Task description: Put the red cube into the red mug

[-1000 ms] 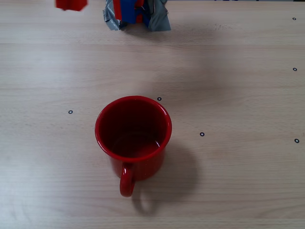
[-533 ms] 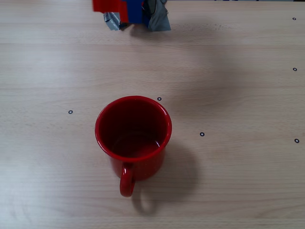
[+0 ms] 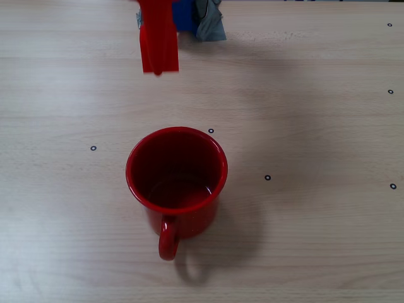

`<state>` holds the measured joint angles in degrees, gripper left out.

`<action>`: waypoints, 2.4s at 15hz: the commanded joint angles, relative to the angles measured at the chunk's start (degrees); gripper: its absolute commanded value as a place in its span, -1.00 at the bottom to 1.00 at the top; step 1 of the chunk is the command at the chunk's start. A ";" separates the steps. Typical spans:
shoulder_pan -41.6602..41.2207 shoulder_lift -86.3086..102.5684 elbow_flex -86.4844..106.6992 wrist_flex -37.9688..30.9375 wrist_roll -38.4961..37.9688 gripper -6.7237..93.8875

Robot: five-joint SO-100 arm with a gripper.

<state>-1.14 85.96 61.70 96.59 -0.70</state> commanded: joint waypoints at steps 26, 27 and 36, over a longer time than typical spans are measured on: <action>-1.49 -34.37 -32.70 -6.77 -1.41 0.01; -1.32 -34.19 -32.70 -7.12 -1.41 0.04; -0.35 -28.30 -32.43 -5.36 -3.52 0.06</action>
<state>-1.67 47.81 33.05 90.53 -2.99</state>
